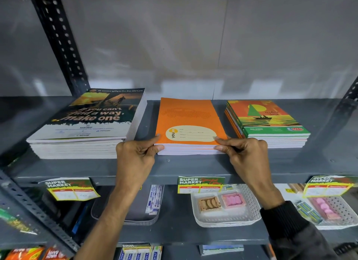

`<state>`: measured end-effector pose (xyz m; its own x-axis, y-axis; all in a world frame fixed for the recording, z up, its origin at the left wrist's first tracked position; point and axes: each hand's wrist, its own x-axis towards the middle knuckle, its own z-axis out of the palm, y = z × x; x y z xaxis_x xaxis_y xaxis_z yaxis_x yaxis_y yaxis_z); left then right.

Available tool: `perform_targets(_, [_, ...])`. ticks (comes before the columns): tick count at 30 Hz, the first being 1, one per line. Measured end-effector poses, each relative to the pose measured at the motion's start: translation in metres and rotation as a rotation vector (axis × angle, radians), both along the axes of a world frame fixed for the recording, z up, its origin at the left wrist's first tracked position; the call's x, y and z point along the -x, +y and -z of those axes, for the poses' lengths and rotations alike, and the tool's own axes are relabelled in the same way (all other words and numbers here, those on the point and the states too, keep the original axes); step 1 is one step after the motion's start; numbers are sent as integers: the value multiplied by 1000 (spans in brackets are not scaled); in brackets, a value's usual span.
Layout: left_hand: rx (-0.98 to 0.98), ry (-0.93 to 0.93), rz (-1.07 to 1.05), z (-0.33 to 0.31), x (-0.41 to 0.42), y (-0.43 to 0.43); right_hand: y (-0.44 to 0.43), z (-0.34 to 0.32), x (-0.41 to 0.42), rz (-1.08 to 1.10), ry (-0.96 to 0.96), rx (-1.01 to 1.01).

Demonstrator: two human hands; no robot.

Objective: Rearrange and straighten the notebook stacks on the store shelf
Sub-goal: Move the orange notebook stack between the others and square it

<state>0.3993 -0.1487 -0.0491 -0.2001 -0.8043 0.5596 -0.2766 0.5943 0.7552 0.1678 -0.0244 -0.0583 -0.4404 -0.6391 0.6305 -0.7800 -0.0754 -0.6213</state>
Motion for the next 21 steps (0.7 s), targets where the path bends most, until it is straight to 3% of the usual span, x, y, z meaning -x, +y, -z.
perform_targets(13, [-50, -6, 20, 0, -2, 0, 1, -3, -2, 9, -29, -39])
perform_targets(21, [15, -41, -11, 6, 0, 3, 1, -4, -5, -34, -81, -62])
